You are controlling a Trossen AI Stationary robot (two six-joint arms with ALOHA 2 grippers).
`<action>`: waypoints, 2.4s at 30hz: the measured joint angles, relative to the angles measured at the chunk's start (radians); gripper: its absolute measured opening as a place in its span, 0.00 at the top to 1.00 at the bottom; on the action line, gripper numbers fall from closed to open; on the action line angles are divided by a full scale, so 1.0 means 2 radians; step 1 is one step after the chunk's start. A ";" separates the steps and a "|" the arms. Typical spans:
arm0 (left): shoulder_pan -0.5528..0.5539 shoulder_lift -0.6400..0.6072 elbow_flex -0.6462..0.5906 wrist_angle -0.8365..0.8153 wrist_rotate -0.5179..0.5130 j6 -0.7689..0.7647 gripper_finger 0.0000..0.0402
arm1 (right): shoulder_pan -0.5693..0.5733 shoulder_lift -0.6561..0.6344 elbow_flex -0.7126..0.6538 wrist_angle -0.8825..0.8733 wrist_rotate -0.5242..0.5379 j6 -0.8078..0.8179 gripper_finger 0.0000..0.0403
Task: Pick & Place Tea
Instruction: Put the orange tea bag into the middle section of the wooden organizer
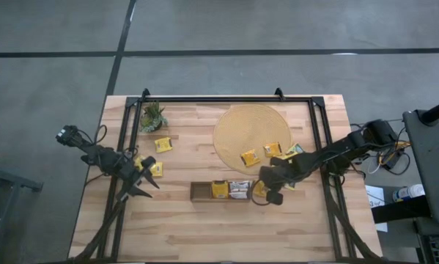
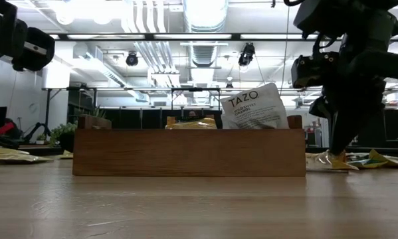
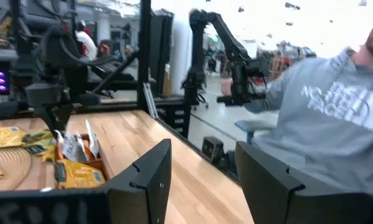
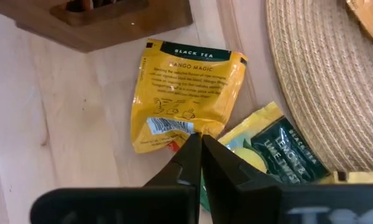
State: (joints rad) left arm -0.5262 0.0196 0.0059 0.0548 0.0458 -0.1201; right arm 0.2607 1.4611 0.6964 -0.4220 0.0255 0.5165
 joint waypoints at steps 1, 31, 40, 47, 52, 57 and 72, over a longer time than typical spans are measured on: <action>0.000 0.000 0.000 0.004 -0.002 -0.004 0.57 | 0.000 -0.005 0.001 -0.007 0.002 0.000 0.98; 0.001 0.050 0.000 0.233 -0.353 -0.060 0.57 | 0.105 -0.016 0.133 0.175 0.533 -0.408 0.98; 0.005 0.197 0.041 0.315 -0.352 -0.057 0.57 | 0.104 0.034 0.186 0.177 0.551 -0.400 0.98; 0.012 0.373 0.137 0.322 -0.347 -0.006 0.57 | 0.104 0.064 0.208 0.176 0.550 -0.415 0.98; 0.021 0.498 0.221 0.310 -0.346 0.022 0.57 | 0.104 0.061 0.209 0.176 0.549 -0.415 0.98; 0.029 0.578 0.301 0.296 -0.361 0.040 0.57 | 0.110 0.061 0.203 0.175 0.546 -0.434 0.98; 0.052 0.680 0.369 0.295 -0.444 0.034 0.57 | 0.113 0.063 0.202 0.182 0.518 -0.453 0.98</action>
State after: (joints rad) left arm -0.4224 1.3805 0.7443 0.6456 -0.8415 -0.0529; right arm 0.4865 1.5863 1.1004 -0.0586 1.0607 -0.3893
